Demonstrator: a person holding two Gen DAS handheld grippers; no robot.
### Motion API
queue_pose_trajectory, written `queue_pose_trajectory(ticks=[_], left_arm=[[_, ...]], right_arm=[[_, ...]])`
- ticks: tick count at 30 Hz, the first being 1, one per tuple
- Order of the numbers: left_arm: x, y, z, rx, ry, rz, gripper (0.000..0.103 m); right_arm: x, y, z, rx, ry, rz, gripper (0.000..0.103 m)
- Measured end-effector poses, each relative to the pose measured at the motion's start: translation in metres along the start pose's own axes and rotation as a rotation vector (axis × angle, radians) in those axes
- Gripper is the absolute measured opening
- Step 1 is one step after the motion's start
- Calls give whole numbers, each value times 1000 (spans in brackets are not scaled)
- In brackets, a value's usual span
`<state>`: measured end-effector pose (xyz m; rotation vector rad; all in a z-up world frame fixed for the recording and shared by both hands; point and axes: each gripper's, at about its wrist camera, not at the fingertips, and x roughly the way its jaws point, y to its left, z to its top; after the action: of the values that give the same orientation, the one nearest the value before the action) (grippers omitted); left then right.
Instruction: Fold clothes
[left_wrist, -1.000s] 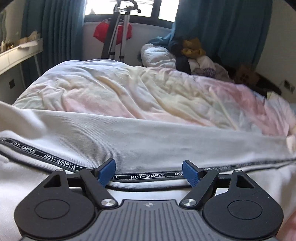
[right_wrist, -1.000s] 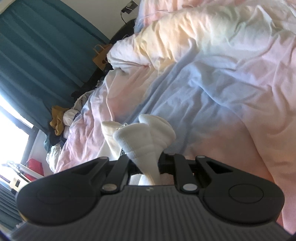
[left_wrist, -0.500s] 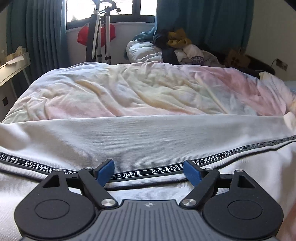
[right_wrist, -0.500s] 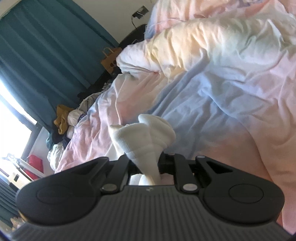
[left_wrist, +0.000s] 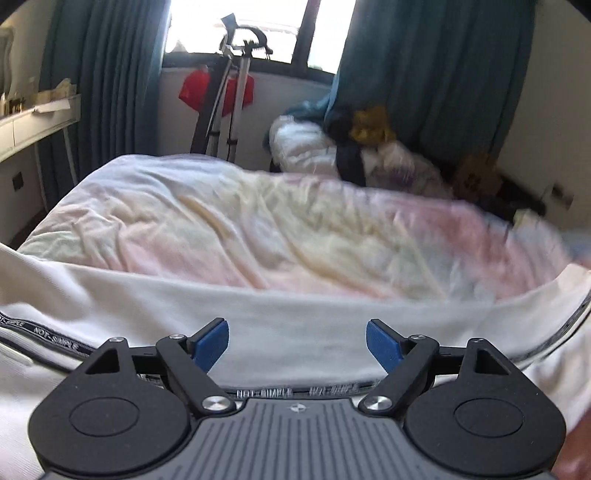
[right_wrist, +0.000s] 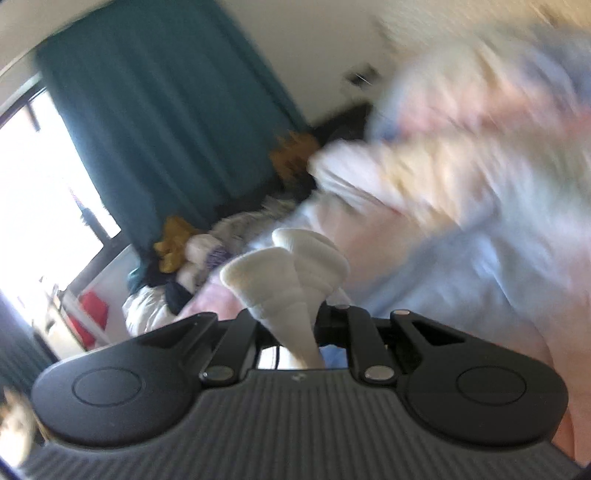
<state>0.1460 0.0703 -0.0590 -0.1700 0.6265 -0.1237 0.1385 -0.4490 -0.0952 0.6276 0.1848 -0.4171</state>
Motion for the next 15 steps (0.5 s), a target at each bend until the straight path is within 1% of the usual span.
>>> queue_pose_trajectory(ticks=[2, 4, 6, 7, 9, 10, 12, 15], left_arm=[[-9, 12, 9, -53, -39, -17, 83], [-16, 21, 16, -63, -84, -14, 84], [-18, 31, 21, -45, -117, 47, 84], [-19, 36, 23, -54, -121, 72, 84], [-24, 53, 26, -128, -126, 61, 84], [-26, 62, 27, -165, -128, 55, 84], [-35, 74, 30, -224, -144, 43, 84], [-48, 87, 31, -258, -150, 19, 84]], right_arm=[[-16, 41, -4, -72, -18, 69, 13], [-33, 81, -9, -145, -36, 139, 13], [-49, 122, -13, -217, -54, 208, 13], [-57, 142, -16, -253, -63, 243, 13], [-74, 182, -20, -325, -81, 312, 13], [-82, 202, -29, -368, -82, 347, 13], [-98, 236, -67, -471, -59, 413, 13], [-112, 263, -141, -612, 23, 489, 13]])
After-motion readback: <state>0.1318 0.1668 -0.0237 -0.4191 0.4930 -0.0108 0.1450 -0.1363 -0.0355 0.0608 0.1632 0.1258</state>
